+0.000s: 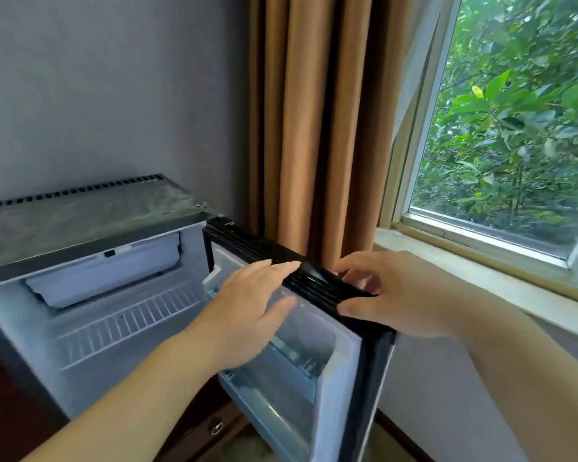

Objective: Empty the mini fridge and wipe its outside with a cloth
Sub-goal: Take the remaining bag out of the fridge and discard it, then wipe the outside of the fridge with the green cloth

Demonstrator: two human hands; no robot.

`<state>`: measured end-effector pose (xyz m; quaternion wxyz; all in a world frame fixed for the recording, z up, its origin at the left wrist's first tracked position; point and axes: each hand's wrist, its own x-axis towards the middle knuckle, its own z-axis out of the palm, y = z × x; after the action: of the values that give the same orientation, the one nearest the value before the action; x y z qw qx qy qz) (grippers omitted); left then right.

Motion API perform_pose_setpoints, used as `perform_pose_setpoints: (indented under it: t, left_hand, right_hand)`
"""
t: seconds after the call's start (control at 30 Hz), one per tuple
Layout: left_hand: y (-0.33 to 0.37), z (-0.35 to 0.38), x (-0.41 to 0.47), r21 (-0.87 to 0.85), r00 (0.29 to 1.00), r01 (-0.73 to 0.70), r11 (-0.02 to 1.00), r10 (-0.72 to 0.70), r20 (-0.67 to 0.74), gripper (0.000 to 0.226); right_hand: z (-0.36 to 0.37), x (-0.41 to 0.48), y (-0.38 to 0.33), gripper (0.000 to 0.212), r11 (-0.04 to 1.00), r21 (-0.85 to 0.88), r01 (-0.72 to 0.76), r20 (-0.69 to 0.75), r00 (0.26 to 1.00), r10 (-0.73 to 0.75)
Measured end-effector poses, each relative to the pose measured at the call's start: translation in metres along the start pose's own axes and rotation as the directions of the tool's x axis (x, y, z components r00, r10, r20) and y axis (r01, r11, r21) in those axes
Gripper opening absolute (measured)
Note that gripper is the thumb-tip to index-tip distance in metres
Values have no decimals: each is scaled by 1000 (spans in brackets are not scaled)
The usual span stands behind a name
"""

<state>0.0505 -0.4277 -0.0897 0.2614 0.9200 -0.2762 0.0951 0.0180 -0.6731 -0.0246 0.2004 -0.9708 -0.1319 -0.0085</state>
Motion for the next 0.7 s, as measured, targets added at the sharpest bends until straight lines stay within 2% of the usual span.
perform_pose_setpoints:
  t: [0.1, 0.23, 0.4, 0.53, 0.63, 0.7]
  left_hand:
    - [-4, -18, -28, -47, 998, 55, 997, -56, -25, 49]
    - [-11, -46, -74, -161, 985, 158, 974, -166, -41, 43]
    - [-23, -85, -137, -238, 947, 257, 937, -293, -129, 31]
    - [-39, -113, -179, -182, 918, 288, 940, -325, -226, 31]
    - [-66, -131, -207, -118, 887, 363, 924, -382, -261, 25]
    - [-89, -144, -227, -15, 871, 405, 914, -391, -297, 35]
  right_hand:
    - [7, 4, -16, 32, 987, 110, 114, 4, 993, -115]
    - [34, 17, -54, 27, 948, 175, 266, 34, 961, -275]
    - [72, 38, -103, 23, 884, 231, 406, -47, 912, -407]
    - [104, 53, -152, 26, 853, 230, 469, -66, 882, -467]
    - [128, 62, -191, 36, 858, 186, 478, -18, 875, -484]
    - [142, 64, -220, 44, 856, 181, 484, -6, 871, -491]
